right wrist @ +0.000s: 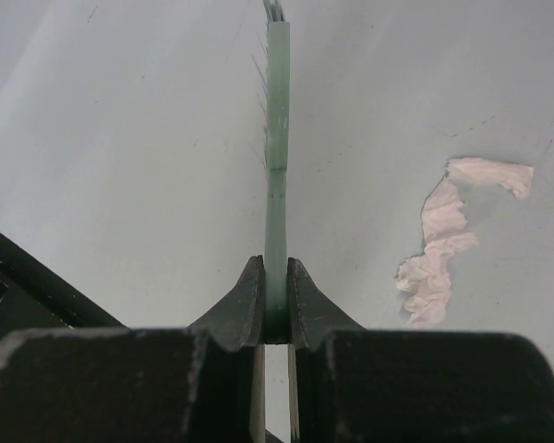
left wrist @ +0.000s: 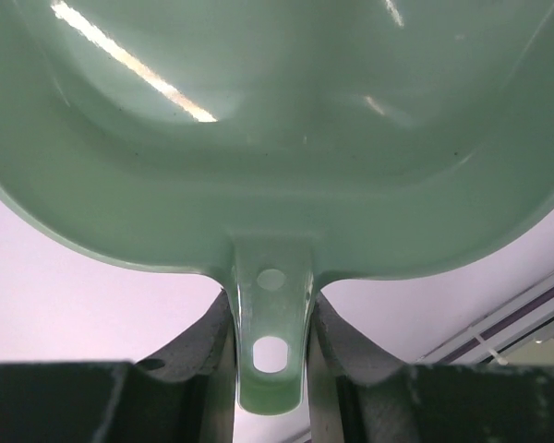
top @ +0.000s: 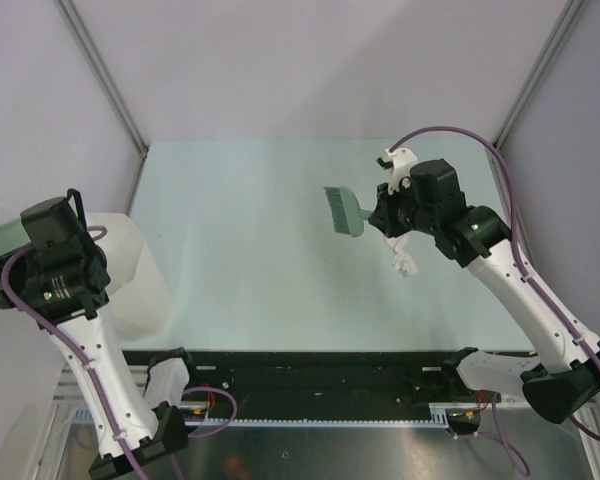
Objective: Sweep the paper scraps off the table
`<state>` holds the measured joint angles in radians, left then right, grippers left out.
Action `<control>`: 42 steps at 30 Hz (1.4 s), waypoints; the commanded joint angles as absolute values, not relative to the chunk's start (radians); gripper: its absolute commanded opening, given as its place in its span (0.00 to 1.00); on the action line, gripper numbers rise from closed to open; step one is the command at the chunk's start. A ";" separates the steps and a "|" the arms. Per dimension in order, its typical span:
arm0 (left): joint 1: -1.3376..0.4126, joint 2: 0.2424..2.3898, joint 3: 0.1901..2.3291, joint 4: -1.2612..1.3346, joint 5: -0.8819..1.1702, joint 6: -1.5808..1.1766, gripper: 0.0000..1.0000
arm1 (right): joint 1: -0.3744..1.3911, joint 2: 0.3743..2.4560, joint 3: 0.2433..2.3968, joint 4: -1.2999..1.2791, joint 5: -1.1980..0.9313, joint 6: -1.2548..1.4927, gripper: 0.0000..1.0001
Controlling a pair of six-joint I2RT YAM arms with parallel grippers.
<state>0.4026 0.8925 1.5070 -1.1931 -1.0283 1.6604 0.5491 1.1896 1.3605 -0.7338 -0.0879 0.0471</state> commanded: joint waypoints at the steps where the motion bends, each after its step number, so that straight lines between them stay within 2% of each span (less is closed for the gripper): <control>1: 0.411 0.899 1.535 -1.166 -1.085 1.721 0.02 | 0.549 1.196 1.364 -0.678 -0.100 0.032 0.00; 7: 0.348 0.948 1.690 -1.135 -1.002 1.631 0.00 | 0.548 1.200 1.364 -0.669 -0.060 0.034 0.00; 10: 0.341 0.966 1.779 -1.118 -0.789 1.577 0.00 | 0.545 1.206 1.365 -0.667 0.049 0.038 0.00; 11: 0.334 0.974 1.802 -1.108 -0.673 1.537 0.00 | 0.543 1.215 1.365 -0.669 0.146 0.038 0.00; 16: 0.295 1.032 1.799 -1.109 -0.396 1.231 0.00 | 0.540 1.255 1.365 -0.709 0.414 0.019 0.00; 22: 0.051 1.107 1.758 -1.111 -0.259 0.950 0.00 | 0.500 1.331 1.365 -0.758 0.620 -0.046 0.00; 26: -0.225 1.178 1.700 -1.114 -0.265 0.822 0.00 | 0.466 1.399 1.365 -0.712 0.702 -0.112 0.00; 28: -0.291 1.227 1.675 -1.112 -0.243 0.758 0.00 | 0.440 1.443 1.365 -0.672 0.696 -0.127 0.00; 34: -0.452 1.327 1.491 -1.111 -0.114 0.672 0.00 | 0.391 1.564 1.364 -0.572 0.482 -0.204 0.00; 42: -0.454 1.377 1.249 -1.111 -0.037 0.669 0.00 | 0.550 1.652 1.371 -0.497 0.256 -0.236 0.00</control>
